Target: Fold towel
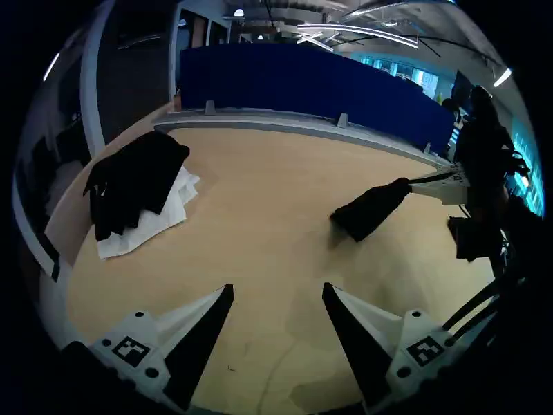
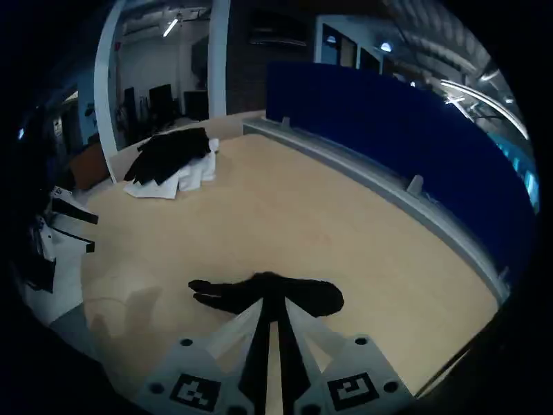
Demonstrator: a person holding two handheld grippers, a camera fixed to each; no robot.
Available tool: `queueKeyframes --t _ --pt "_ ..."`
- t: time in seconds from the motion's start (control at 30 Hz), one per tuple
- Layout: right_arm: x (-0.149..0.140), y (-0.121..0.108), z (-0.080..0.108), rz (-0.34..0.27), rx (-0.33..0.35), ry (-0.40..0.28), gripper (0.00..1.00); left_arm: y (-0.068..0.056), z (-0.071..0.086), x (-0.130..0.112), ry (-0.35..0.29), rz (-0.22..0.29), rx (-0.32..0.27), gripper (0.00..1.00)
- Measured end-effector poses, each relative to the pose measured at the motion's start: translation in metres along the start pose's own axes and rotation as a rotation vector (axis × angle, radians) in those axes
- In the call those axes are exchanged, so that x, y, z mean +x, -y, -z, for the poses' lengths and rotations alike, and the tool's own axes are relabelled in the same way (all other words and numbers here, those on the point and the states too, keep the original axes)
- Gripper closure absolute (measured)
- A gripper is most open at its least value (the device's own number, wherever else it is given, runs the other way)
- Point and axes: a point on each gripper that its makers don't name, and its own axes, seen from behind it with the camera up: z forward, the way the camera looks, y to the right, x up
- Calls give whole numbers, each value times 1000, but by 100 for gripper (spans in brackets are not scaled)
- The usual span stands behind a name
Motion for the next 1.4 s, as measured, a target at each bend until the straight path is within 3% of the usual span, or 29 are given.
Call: queueKeyframes --t 0.3,0.8,1.07,1.4 --pt "39 -11 27 22 -29 -63 93 -10 6 12 -30 -12 -19 5" --pt "36 -41 58 -21 -85 -90 93 -37 11 14 -33 -39 -58 5" --pt "20 -78 92 -42 -145 -89 93 -52 6 15 -28 -54 -81 5" --pt "-21 -144 145 -87 -244 -61 94 -80 -4 15 -14 -80 -109 5"
